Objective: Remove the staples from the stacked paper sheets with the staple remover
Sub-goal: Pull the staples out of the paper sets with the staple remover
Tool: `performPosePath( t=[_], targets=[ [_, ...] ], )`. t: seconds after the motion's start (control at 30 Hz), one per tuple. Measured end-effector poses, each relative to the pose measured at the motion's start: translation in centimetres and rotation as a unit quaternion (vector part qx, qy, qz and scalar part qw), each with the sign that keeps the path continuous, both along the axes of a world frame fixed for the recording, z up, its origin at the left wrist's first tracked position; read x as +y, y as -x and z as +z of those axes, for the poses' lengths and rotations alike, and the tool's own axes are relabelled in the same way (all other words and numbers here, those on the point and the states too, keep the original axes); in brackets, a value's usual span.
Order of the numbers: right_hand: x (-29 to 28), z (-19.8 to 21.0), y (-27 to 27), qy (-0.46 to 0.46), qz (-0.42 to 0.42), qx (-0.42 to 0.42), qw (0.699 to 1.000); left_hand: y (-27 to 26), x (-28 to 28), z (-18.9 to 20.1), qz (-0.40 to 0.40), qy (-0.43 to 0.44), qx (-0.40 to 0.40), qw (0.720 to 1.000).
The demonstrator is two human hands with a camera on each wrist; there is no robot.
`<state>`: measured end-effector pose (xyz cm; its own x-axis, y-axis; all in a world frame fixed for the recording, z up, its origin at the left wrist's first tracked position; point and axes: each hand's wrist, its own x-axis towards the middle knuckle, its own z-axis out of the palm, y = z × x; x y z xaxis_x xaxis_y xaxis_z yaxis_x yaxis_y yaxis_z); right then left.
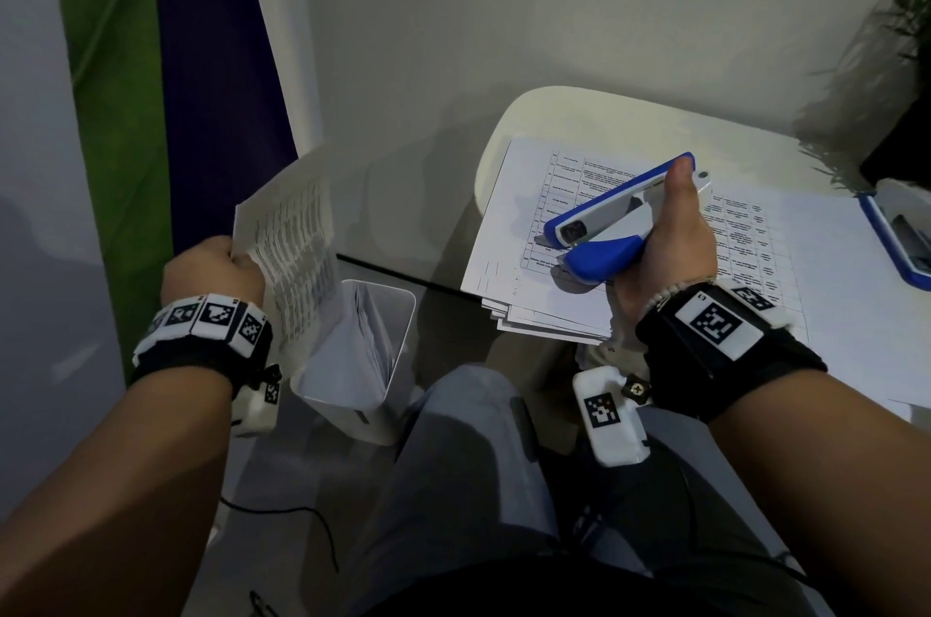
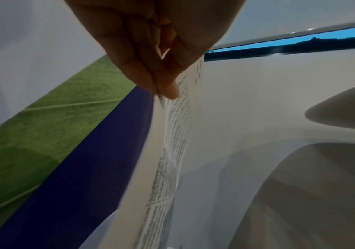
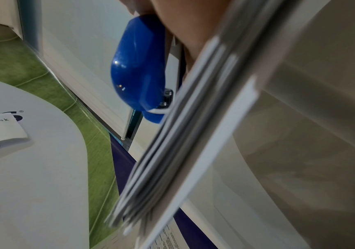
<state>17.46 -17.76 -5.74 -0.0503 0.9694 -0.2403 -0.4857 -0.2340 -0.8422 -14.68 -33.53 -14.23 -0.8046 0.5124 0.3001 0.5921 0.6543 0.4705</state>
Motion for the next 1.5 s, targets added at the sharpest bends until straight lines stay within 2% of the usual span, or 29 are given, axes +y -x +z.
performPosePath(
  t=[0.17, 0.37, 0.5, 0.8, 0.87, 0.9, 0.97, 1.0, 1.03, 1.1, 1.2, 1.27, 1.3, 1.33, 1.4, 1.5],
  targets=[
    [-0.1, 0.1, 0.1, -0.009, -0.001, 0.007, 1.000, -0.1, -0.7, -1.4, 0.004, 0.039, -0.039, 0.998],
    [0.0, -0.1, 0.0, -0.015, 0.001, 0.006, 1.000, -0.5, -1.0, -2.6, 0.037, 0.027, -0.104, 0.994],
    [0.0, -0.1, 0.0, -0.015, -0.009, 0.014, 1.000, -1.0, -0.9, -3.2, 0.048, 0.004, -0.108, 0.993],
    [0.2, -0.4, 0.0, -0.024, 0.003, 0.006, 1.000, -3.4, -0.5, -6.8, 0.058, 0.074, -0.216, 0.972],
    [0.3, -0.4, 0.0, -0.023, 0.004, 0.008, 1.000, -4.4, 0.1, -6.9, 0.067, 0.125, -0.261, 0.955],
    [0.4, -0.4, 0.0, -0.023, 0.004, 0.006, 1.000, -4.7, 0.1, -7.1, 0.060, 0.188, -0.281, 0.939],
    [0.4, -0.5, -0.1, -0.027, 0.003, 0.005, 1.000, -5.1, -0.1, -7.3, -0.005, 0.326, -0.299, 0.897],
    [0.5, -0.6, 0.0, -0.027, 0.004, 0.007, 1.000, -5.2, -0.1, -7.3, -0.037, 0.371, -0.304, 0.877],
    [0.5, -0.6, -0.1, -0.024, 0.005, 0.005, 1.000, -5.3, 0.1, -7.5, -0.057, 0.386, -0.302, 0.870],
    [0.5, -0.6, -0.1, -0.019, 0.003, 0.005, 1.000, -6.2, 1.2, -5.6, -0.069, 0.344, -0.289, 0.891],
    [0.7, -0.7, -0.1, -0.016, -0.009, 0.011, 1.000, -8.4, 4.0, 0.3, -0.107, 0.180, -0.300, 0.931],
    [0.5, -0.6, 0.0, -0.013, -0.006, 0.015, 1.000, -10.5, 4.9, 4.1, -0.149, 0.034, -0.358, 0.921],
    [0.5, -0.7, 0.0, -0.013, 0.001, 0.017, 1.000, -11.8, 5.2, 5.8, -0.167, -0.007, -0.381, 0.909],
    [0.5, -0.7, 0.0, -0.014, 0.006, 0.017, 1.000, -13.0, 5.3, 7.0, -0.189, -0.022, -0.391, 0.900],
    [0.4, -0.6, 0.0, -0.019, 0.012, 0.020, 1.000, -14.9, 5.4, 8.1, -0.228, 0.005, -0.378, 0.897],
    [0.5, -0.5, -0.1, -0.012, 0.013, 0.016, 1.000, -16.4, 5.7, 8.7, -0.232, 0.030, -0.295, 0.926]
  ],
)
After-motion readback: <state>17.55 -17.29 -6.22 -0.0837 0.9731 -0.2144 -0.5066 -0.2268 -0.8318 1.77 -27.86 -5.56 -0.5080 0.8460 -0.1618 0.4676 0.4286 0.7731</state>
